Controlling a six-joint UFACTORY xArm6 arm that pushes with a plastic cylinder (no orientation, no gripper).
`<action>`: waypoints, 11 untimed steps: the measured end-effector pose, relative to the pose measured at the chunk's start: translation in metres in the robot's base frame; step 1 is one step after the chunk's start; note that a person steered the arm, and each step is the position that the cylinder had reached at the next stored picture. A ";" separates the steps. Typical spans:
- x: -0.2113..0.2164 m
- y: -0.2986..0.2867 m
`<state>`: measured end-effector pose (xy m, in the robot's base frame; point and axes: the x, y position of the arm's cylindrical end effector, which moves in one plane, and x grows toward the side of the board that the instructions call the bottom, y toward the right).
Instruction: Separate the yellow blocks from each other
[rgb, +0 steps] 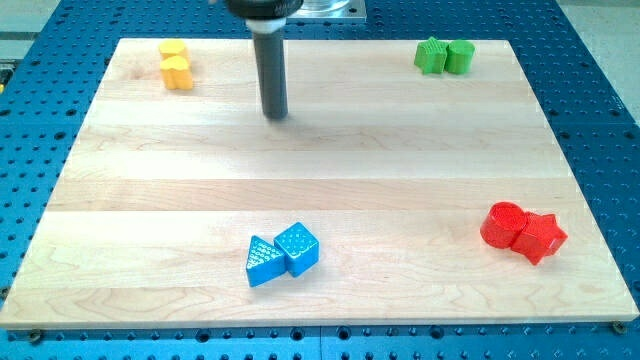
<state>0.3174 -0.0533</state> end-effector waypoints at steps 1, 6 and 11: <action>-0.069 -0.028; -0.009 -0.132; -0.014 -0.167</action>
